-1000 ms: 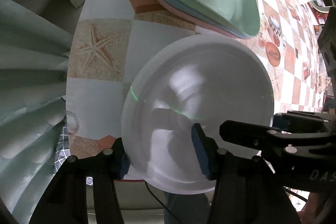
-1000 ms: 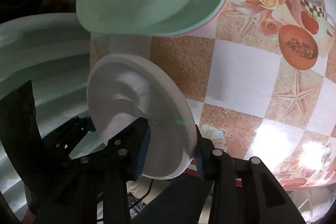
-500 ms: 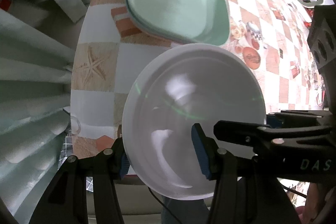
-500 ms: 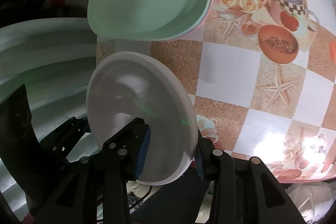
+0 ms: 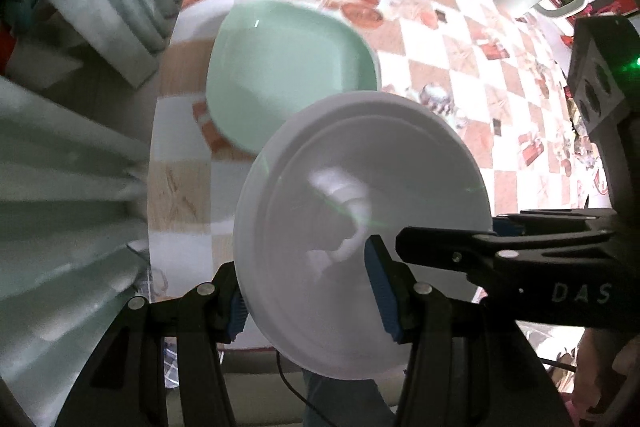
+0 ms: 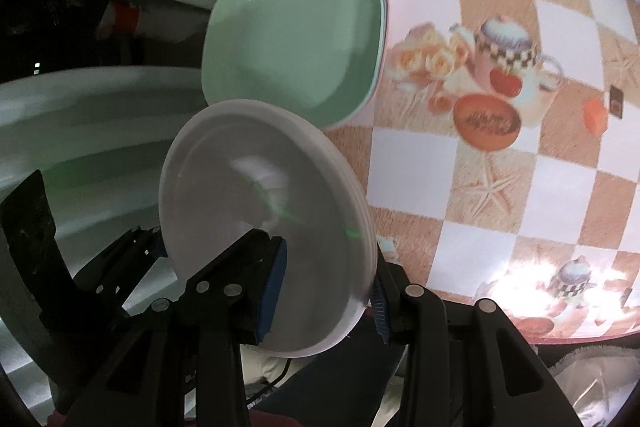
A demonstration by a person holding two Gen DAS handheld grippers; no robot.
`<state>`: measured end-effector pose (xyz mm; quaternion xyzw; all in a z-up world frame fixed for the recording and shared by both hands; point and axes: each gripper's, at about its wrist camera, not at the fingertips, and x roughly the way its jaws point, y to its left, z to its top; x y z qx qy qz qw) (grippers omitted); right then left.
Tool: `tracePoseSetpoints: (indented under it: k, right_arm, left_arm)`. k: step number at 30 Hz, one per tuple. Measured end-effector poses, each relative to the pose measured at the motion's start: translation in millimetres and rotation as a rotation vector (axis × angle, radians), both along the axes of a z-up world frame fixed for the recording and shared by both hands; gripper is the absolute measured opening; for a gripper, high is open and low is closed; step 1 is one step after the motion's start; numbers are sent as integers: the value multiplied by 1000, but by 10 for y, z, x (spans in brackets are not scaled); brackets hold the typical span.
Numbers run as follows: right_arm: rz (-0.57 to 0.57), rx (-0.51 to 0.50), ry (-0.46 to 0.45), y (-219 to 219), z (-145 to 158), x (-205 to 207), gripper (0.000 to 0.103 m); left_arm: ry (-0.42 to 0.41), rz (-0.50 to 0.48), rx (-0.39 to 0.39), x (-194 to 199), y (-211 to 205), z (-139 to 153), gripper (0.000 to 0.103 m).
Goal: Organize plates and bowls
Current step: 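Carry the white plate and bowls with the left gripper over the green plate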
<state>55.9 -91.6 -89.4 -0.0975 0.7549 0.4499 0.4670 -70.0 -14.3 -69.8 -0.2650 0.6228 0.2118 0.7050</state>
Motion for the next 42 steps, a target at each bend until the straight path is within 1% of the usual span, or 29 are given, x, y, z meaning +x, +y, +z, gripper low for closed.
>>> tracePoseSetpoints:
  k: [5,6,12,16,20,25,27,32,35,37,42]
  right_arm:
    - [-30,16,-6,-16,113,173,42]
    - [-37,18,-6,16,133,268,42]
    - [-52,38,-26,189,253,450,42]
    - [-50,54,-39,291,312,489,42]
    - [-61,55,-52,417,276,534,42]
    - [-56,40,-77,578,210,600,42]
    - [-57,33,-85,713,164,582,42]
    - [-16,21,-158,835,124,515,42]
    - [14,18,-211,894,114,466,42]
    - [23,13,-223,963,60,431,42]
    - [21,6,-213,1053,-41,416,42]
  left_arm:
    - [-19,-20,35,164,56,138,56]
    - [-23,-22,43,201,82,160,56]
    - [-39,-6,57,333,262,205,56]
    - [-32,0,81,415,403,225,56]
    - [-28,10,89,491,539,211,55]
    - [-18,-3,104,570,639,141,55]
    - [-15,-6,101,587,678,93,55]
    - [-9,11,86,566,723,-14,54]
    - [9,15,95,560,724,-78,54]
    - [21,16,98,556,745,-120,54]
    - [28,26,93,542,814,-196,54]
